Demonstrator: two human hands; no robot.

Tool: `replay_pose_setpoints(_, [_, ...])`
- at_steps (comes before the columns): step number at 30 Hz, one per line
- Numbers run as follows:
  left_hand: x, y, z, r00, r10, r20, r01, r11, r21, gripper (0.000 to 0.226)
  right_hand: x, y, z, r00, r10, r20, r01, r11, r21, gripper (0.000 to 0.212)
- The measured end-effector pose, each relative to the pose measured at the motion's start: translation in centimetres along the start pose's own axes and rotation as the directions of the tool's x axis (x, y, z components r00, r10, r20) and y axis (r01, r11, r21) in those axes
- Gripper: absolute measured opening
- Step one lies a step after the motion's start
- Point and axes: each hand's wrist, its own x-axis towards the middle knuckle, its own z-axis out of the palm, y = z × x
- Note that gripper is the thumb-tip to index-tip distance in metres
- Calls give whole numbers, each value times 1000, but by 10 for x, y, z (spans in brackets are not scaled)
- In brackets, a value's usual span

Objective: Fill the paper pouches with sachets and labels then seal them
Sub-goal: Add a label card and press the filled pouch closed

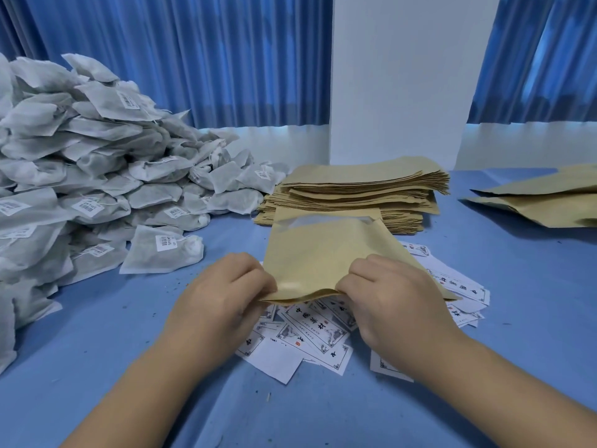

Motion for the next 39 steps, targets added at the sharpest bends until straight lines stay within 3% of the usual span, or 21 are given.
replay_pose_setpoints(8, [0,-6,4,996,82,20,-82,996,37,6,-1,-1,-5,1000,-10,12,9,999,30,9])
replay_pose_setpoints(12, [1,0,4,995,96,40,-99,993,65,15,0,-4,-2,999,-37,3,37,999,-5,15])
replay_pose_setpoints(15, [3,5,6,992,120,28,-122,989,86,6,0,-4,1,999,-35,-10,35,999,5,19])
replay_pose_setpoints(19, [3,6,10,997,81,-7,-81,995,55,13,0,-5,3,998,-55,-22,56,998,23,23])
replay_pose_setpoints(22, [2,6,10,999,32,-4,-32,999,24,6,0,-6,4,998,-66,-12,66,998,10,22])
replay_pose_setpoints(27, [5,17,9,995,55,79,-68,983,172,12,0,-8,6,998,-55,-6,55,998,-11,20])
replay_pose_setpoints(31, [10,27,18,991,128,32,-132,958,256,8,0,-14,4,994,-105,-17,105,994,-12,20])
replay_pose_setpoints(35, [7,15,13,998,54,-33,-45,972,231,14,1,-11,-5,997,-76,23,76,997,16,21])
replay_pose_setpoints(39, [5,9,7,1000,-21,20,15,973,229,19,-1,-3,-9,998,-33,60,35,999,-23,26])
